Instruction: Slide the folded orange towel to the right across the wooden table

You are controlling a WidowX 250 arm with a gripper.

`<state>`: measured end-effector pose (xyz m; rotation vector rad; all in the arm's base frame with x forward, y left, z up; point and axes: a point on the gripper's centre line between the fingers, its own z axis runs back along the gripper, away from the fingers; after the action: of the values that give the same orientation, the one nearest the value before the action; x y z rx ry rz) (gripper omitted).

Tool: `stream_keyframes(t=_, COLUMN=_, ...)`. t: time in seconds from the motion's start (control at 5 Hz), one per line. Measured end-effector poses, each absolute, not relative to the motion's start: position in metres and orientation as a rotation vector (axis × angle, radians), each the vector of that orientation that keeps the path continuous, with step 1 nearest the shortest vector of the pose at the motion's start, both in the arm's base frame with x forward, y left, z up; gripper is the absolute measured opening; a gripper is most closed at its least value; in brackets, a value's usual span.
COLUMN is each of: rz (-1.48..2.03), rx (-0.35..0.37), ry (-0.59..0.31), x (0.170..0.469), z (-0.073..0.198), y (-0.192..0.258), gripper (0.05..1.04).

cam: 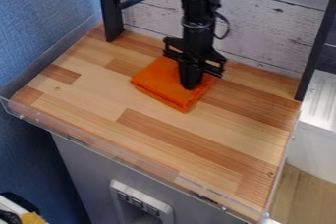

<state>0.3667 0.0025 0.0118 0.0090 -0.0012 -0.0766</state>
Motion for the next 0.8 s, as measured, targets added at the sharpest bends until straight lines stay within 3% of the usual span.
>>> stream_keyframes(t=0.8, rz=-0.001, rx=0.017, ry=-0.006, x=0.36, z=0.012, y=-0.062, gripper=0.059)
